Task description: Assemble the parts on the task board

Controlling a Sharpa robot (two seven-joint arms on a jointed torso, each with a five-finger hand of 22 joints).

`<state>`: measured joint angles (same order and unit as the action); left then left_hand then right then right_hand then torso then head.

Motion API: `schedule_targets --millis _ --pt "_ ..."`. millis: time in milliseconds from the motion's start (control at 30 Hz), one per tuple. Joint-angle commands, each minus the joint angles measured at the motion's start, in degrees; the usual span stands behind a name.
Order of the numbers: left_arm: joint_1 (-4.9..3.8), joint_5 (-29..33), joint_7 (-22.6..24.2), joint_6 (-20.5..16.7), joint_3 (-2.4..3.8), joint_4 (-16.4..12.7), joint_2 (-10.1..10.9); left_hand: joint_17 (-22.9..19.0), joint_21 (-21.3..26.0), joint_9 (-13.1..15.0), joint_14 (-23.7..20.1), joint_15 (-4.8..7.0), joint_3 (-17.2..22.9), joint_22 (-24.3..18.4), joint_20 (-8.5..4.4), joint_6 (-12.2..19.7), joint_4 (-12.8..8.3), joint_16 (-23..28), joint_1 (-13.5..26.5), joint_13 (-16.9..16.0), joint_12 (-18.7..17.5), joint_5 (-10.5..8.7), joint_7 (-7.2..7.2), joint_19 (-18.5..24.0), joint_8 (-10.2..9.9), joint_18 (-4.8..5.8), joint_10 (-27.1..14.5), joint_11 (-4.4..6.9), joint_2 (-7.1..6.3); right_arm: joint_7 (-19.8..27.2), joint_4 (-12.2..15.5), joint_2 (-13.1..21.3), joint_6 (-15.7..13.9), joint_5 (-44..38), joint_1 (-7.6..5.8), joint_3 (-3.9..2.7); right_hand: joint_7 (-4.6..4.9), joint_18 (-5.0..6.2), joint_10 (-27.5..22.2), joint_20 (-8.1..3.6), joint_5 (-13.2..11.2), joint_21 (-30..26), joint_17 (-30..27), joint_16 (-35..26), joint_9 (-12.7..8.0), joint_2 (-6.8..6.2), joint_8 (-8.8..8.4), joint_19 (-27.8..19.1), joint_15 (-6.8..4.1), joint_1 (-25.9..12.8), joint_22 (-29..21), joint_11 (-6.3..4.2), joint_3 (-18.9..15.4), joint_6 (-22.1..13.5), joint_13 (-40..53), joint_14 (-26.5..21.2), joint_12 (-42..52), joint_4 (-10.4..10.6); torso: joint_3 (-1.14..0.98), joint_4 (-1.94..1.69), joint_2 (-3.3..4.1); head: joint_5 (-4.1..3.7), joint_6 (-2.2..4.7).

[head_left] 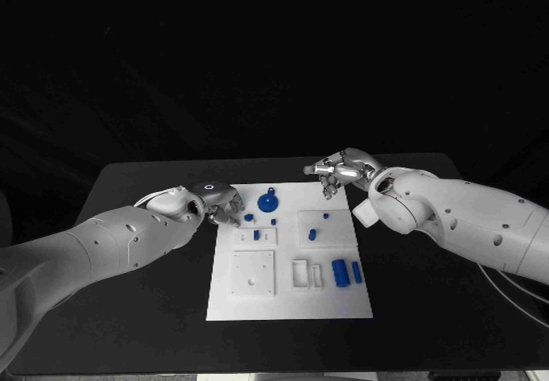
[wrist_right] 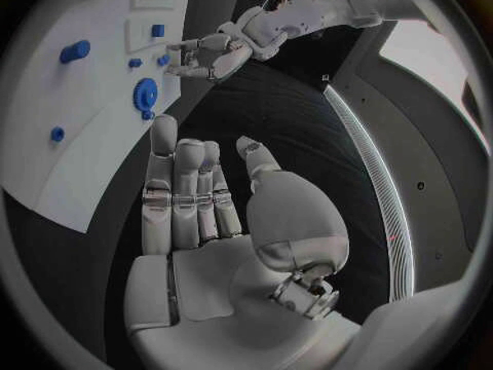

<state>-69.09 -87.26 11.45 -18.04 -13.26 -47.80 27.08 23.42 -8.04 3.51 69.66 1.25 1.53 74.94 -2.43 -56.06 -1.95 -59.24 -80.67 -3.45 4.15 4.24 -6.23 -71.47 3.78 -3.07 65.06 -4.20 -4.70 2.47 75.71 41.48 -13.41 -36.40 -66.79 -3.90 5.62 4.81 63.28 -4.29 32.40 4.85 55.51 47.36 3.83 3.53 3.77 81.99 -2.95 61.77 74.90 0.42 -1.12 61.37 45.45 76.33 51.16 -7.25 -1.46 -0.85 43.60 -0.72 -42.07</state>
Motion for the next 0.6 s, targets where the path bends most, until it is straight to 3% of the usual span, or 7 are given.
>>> schedule_targets --millis 33,367,533,600 --pt "0.54 -1.87 -2.18 3.08 -0.31 -0.19 0.14 -0.16 0.31 0.05 -0.04 -0.42 0.27 1.02 0.60 -1.61 -0.04 -0.19 -0.76 -0.13 -0.37 0.16 -0.09 -0.20 -0.21 -1.02 -0.11 -0.17 0.02 0.36 0.11 0.00 0.67 -0.40 0.05 -0.02 -0.07 0.01 0.22 0.01 0.32 -0.08 0.04 0.02 -0.05 -0.21 -0.19 0.40 -0.32 -0.36 0.07 -0.36 0.26 0.36 0.05 0.07 0.13 0.00 -0.01 0.03 0.00 0.06 -0.08" --pt "0.54 -2.24 -2.47 3.45 -0.32 -0.47 0.32 -0.52 -0.08 0.08 0.64 0.01 1.33 1.21 0.40 -5.35 -0.43 -0.76 -1.40 -0.03 -0.61 0.45 0.47 -0.61 -0.21 -1.25 2.72 0.55 2.91 0.38 0.17 0.09 0.64 -0.40 0.07 -0.02 -0.07 0.01 0.22 0.01 0.32 -0.08 0.04 0.02 -0.05 -0.21 -0.19 0.40 -0.32 -0.36 0.07 -0.36 0.26 0.36 0.05 0.07 0.13 0.00 -0.04 0.02 0.00 0.07 -0.03" --pt "0.53 -0.91 -2.21 1.26 -0.32 -0.67 0.31 -0.63 -0.22 0.05 0.74 0.02 0.61 1.09 0.35 -3.28 0.22 -0.81 -0.13 -0.06 -0.59 -0.32 0.72 -0.78 -0.23 -1.20 2.45 0.51 2.00 0.38 0.19 0.10 0.63 -0.40 0.07 -0.02 -0.07 0.01 0.22 0.01 0.32 -0.08 0.04 0.02 -0.05 -0.21 -0.19 0.40 -0.32 -0.36 0.07 -0.36 0.26 0.36 0.05 0.07 0.13 0.00 -0.07 0.05 0.00 0.10 -0.01" --pt "0.53 0.22 -2.02 0.18 -0.31 -0.85 0.29 -0.67 -0.13 0.06 0.85 -0.30 -0.21 1.00 0.50 -3.14 0.84 -0.86 0.96 -0.09 -0.55 -0.35 0.01 -0.91 -0.22 -1.20 2.31 0.16 1.33 0.38 0.19 0.10 0.63 -0.40 0.07 -0.02 -0.07 0.01 0.22 0.01 0.32 -0.08 0.04 0.02 -0.05 -0.21 -0.19 0.40 -0.32 -0.36 0.07 -0.36 0.26 0.36 0.05 0.07 0.13 0.00 -0.08 0.08 -0.01 0.14 0.01"
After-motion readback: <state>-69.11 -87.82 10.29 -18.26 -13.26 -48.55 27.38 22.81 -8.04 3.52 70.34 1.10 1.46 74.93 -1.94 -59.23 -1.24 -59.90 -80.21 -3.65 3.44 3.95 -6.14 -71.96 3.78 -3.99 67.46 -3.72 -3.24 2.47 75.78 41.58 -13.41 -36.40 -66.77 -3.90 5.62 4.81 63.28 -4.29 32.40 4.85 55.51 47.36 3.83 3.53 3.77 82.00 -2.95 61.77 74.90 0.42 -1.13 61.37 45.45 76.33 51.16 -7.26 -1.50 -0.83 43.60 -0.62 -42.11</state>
